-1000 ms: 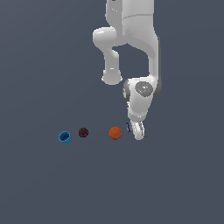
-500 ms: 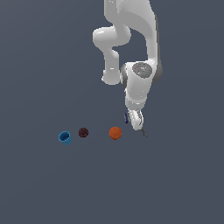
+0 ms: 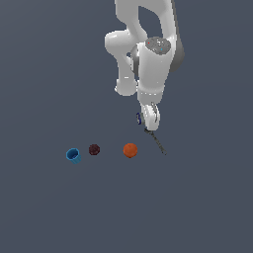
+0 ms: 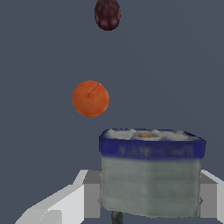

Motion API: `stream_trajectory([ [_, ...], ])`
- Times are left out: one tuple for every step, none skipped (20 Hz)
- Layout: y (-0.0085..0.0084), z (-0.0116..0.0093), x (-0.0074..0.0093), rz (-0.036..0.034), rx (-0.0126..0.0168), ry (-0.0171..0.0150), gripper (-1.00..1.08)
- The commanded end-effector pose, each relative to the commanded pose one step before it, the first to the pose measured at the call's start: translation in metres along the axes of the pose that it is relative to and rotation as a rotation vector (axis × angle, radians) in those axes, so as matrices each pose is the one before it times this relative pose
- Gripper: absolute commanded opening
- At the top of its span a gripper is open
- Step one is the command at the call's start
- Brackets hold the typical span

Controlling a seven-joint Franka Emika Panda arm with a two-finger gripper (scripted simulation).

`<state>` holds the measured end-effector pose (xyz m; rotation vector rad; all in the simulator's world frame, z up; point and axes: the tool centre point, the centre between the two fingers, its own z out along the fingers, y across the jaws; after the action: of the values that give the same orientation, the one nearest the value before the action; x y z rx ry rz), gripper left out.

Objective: Pick up a designated object from a clutter of objects.

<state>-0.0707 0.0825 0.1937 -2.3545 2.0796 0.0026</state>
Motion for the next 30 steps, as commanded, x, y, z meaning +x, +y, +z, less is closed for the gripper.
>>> stream_trajectory([
  [0.00583, -0.02283, 0.00547, 0.00044, 0.00049, 0.00159, -1.00],
  [0.00224, -0.00937, 0.00218, 0.00014, 0.00016, 0.00066, -1.00],
  [0.00228, -0.00958, 0.00224, 0.00010, 0.00012, 0.00046, -1.00],
  [0.00224, -0.00952, 0.00228, 0.00000, 0.00000, 0.00000, -1.00],
  [0.00224, -0.00950, 0.00213, 0.00013, 0.00018, 0.00065, -1.00],
  [0.00222, -0.00942, 0.00207, 0.00011, 0.00018, 0.00066, -1.00],
  [0.00215, -0.00929, 0.00215, 0.00000, 0.00000, 0.00000, -1.00],
  [0.00213, -0.00924, 0.00211, 0.00000, 0.00000, 0.00000, -1.00],
  [0.00210, -0.00921, 0.00207, 0.00000, 0.00000, 0.00000, -1.00],
  [0.00215, -0.00930, 0.00181, -0.00009, 0.00023, 0.00064, -1.00],
  [0.00206, -0.00919, 0.00201, 0.00000, 0.00000, 0.00000, -1.00],
  [0.00202, -0.00906, 0.00195, 0.00000, 0.00000, 0.00000, -1.00],
  [0.00194, -0.00881, 0.00186, 0.00000, 0.00000, 0.00000, -1.00],
  [0.00184, -0.00851, 0.00167, -0.00055, -0.00002, -0.00042, -1.00],
  [0.00175, -0.00820, 0.00168, 0.00000, 0.00000, 0.00000, -1.00],
  [0.00164, -0.00783, 0.00158, 0.00000, 0.00000, 0.00000, -1.00],
  [0.00149, -0.00735, 0.00140, -0.00070, -0.00008, -0.00067, -1.00],
  [0.00140, -0.00695, 0.00137, 0.00000, 0.00000, 0.00000, -1.00],
  [0.00124, -0.00646, 0.00122, -0.00049, -0.00006, -0.00048, -1.00],
  [0.00115, -0.00604, 0.00116, 0.00000, 0.00000, 0.00000, -1.00],
  [0.00099, -0.00554, 0.00102, -0.00051, -0.00006, -0.00047, -1.00],
  [0.00090, -0.00511, 0.00097, 0.00000, 0.00000, 0.00000, -1.00],
  [0.00073, -0.00459, 0.00079, -0.00074, -0.00009, -0.00063, -1.00],
  [0.00067, -0.00416, 0.00078, 0.00000, 0.00000, 0.00000, -1.00],
  [0.00057, -0.00369, 0.00068, 0.00000, 0.00000, 0.00000, -1.00],
  [0.00043, -0.00317, 0.00052, -0.00055, -0.00006, -0.00041, -1.00],
  [0.00038, -0.00272, 0.00050, 0.00000, 0.00000, 0.00000, -1.00],
  [0.00030, -0.00223, 0.00041, 0.00000, 0.00000, 0.00000, -1.00],
  [0.00022, -0.00174, 0.00032, 0.00000, 0.00000, 0.00000, -1.00],
  [0.00012, -0.00121, 0.00014, -0.00057, -0.00005, -0.00039, -1.00],
])
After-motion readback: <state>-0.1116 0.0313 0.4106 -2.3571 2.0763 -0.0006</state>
